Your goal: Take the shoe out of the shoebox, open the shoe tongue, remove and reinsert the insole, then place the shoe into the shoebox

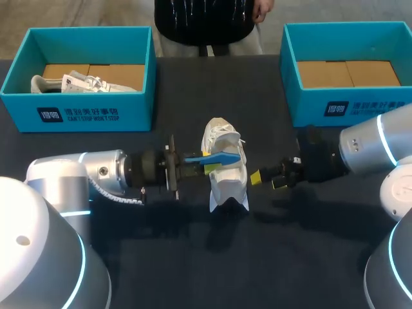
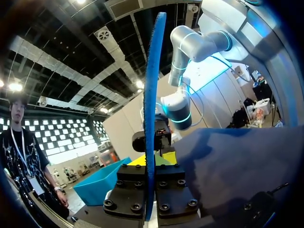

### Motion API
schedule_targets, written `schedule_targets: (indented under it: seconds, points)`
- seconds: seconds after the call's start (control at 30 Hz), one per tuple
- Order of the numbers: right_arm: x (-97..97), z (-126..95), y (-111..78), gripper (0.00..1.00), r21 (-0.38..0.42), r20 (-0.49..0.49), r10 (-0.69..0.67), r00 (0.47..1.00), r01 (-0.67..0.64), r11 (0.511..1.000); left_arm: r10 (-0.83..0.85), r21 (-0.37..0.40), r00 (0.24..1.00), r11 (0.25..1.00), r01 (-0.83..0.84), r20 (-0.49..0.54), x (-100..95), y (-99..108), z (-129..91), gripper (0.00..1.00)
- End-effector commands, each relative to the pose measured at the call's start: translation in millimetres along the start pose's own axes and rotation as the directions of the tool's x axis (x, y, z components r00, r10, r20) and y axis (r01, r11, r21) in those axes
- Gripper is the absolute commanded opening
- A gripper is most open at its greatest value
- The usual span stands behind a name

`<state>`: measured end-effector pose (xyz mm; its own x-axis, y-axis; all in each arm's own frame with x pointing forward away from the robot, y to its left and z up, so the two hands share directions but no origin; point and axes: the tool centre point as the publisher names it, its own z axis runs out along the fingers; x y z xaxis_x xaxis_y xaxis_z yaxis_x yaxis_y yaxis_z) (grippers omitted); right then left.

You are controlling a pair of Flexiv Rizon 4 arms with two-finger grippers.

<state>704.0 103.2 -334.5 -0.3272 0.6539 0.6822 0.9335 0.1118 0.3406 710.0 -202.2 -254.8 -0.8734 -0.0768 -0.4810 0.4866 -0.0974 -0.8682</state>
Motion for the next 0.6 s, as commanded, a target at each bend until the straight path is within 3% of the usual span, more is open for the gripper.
schedule_targets:
  seconds: [0.03,0.6]
  points:
    - [0.3,2,-0.5,1.0,-0.002,0.001,-0.001,1.0,0.001,1.0,0.003,-0.003,1.0,1.0,-0.003,0.0,0.9,6,5,0.0]
    - [0.3,2,-0.5,1.0,-0.002,0.001,-0.001,1.0,0.001,1.0,0.006,-0.029,1.0,1.0,-0.006,-0.018,3.5,17,13,0.0]
